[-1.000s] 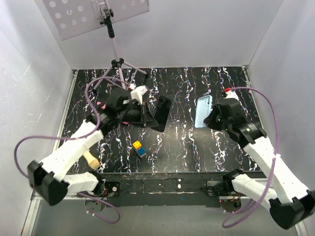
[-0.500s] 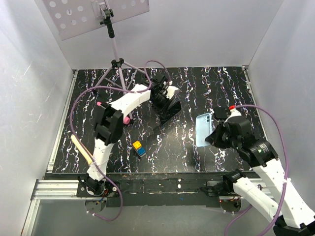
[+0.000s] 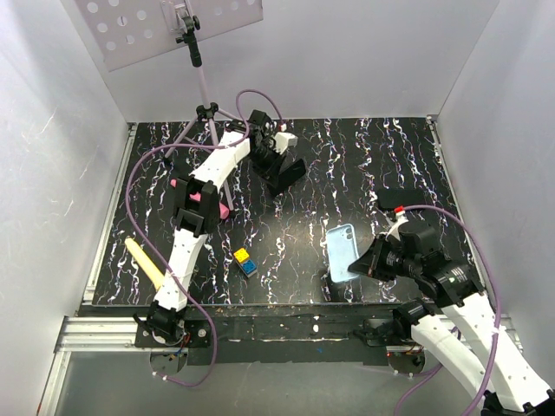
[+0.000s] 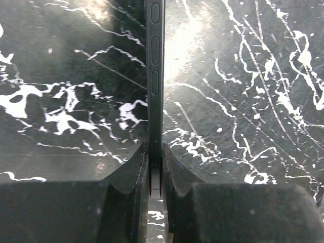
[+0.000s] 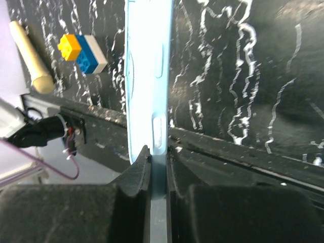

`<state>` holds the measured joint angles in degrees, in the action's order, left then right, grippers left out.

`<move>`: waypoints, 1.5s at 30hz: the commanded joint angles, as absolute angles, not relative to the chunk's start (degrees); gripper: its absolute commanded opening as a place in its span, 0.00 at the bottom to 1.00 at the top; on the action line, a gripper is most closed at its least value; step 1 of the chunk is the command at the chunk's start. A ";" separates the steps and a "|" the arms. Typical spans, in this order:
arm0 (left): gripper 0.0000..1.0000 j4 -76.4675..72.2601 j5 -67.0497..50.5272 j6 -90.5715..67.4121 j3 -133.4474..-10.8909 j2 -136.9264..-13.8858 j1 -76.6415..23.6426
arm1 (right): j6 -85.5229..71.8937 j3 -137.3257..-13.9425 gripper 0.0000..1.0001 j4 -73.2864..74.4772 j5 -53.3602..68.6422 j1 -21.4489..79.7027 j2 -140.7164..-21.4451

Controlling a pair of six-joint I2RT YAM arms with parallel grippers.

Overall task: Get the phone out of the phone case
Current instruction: Place the phone at the center of the board, then place the phone case at the center of the board.

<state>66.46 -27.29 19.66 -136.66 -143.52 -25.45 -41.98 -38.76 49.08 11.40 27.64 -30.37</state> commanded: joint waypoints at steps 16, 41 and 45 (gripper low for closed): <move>0.28 57.30 -13.28 22.85 -137.46 -147.22 -24.35 | -50.01 -34.10 0.01 40.52 22.41 27.69 -30.76; 0.98 53.45 -4.22 -14.23 -113.07 -104.18 -39.36 | -52.70 -26.31 0.01 21.31 17.41 31.36 -42.81; 0.98 46.60 -4.83 -15.91 -98.64 -88.55 -40.78 | -62.12 -16.98 0.01 6.26 14.25 37.34 -41.92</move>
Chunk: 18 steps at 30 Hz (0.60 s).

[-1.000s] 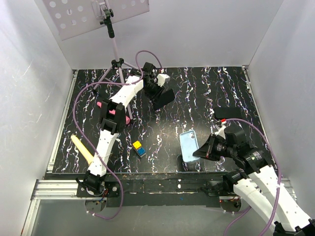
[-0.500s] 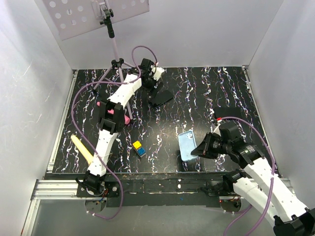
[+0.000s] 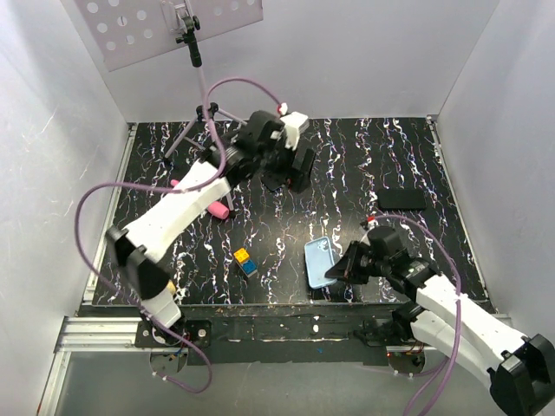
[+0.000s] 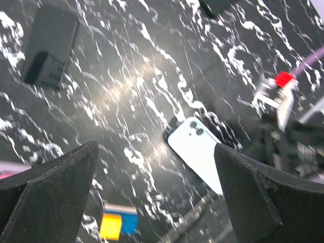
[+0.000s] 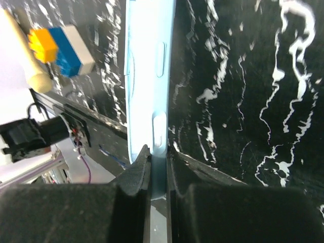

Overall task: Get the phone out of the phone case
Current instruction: Place the phone case at the center of the board.

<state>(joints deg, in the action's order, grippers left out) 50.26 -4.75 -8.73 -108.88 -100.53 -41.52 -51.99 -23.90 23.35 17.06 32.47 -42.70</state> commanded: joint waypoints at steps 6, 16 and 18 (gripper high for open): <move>0.98 40.96 -3.00 -12.49 -90.18 -78.40 -40.78 | -65.91 -15.02 0.01 -1.66 8.98 44.54 -48.77; 0.98 34.64 3.95 -8.88 -82.19 -75.07 -40.78 | -75.76 -13.62 0.01 -7.13 0.27 53.09 -53.44; 0.98 33.05 5.09 -8.88 -79.47 -73.84 -40.78 | -75.41 -14.41 0.01 -5.37 -4.29 53.09 -52.65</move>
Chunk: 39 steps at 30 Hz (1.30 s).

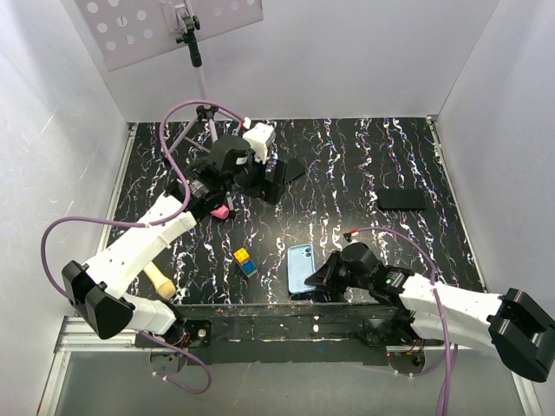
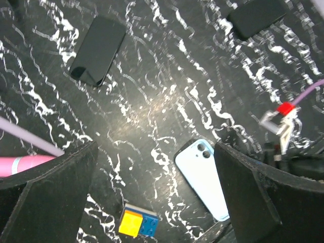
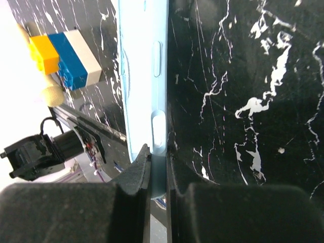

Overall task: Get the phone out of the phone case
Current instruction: Place the phone case at the center of the board.

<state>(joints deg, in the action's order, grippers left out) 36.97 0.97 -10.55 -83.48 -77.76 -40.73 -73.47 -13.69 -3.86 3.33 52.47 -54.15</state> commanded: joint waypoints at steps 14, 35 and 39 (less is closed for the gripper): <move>0.98 27.77 8.97 -10.54 -71.19 -68.91 -40.69 | -54.67 -43.81 0.01 -8.17 11.59 10.22 -80.19; 0.97 26.37 7.46 -10.64 -69.79 -68.38 -40.78 | -45.46 -78.59 0.74 15.72 11.36 0.62 -109.00; 0.97 26.46 8.52 -10.20 -69.61 -67.06 -40.87 | -38.51 -75.50 0.74 19.67 -1.36 0.62 -104.07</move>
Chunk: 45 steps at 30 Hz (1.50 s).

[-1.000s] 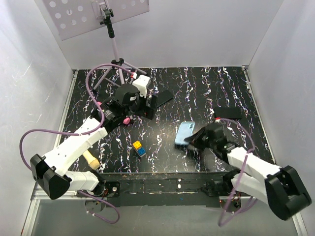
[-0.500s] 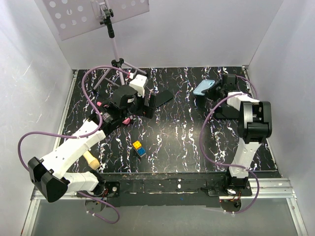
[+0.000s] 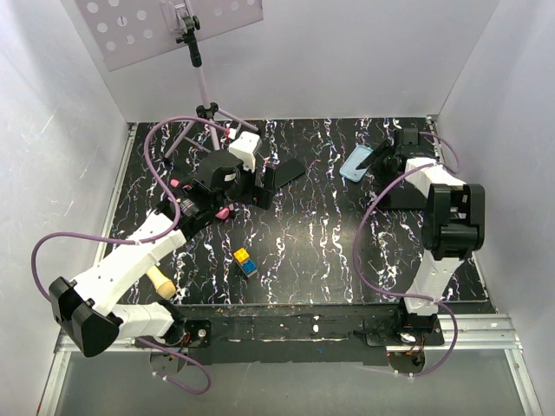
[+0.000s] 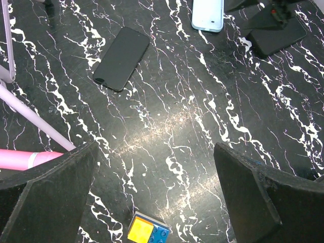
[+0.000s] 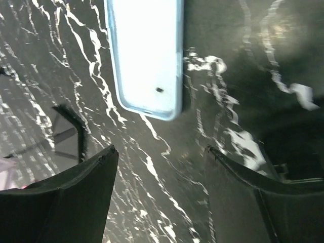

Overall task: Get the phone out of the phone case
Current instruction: Place the phone case at the center of the board, then adjust the phone at the center of the board.

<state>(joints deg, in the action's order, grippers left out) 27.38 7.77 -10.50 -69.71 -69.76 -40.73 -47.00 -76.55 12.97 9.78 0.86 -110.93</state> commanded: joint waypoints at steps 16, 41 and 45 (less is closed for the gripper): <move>0.97 26.63 7.56 -10.46 -70.14 -67.85 -40.52 | -34.63 -95.98 0.27 34.46 -4.40 -5.80 -120.50; 0.97 26.72 3.87 -12.39 -70.31 -69.78 -40.43 | -32.97 -64.07 0.46 31.64 -11.42 -5.98 -92.29; 0.97 26.72 4.13 -12.39 -70.22 -69.52 -40.34 | -31.29 -68.19 0.62 35.33 -11.96 -6.68 -95.53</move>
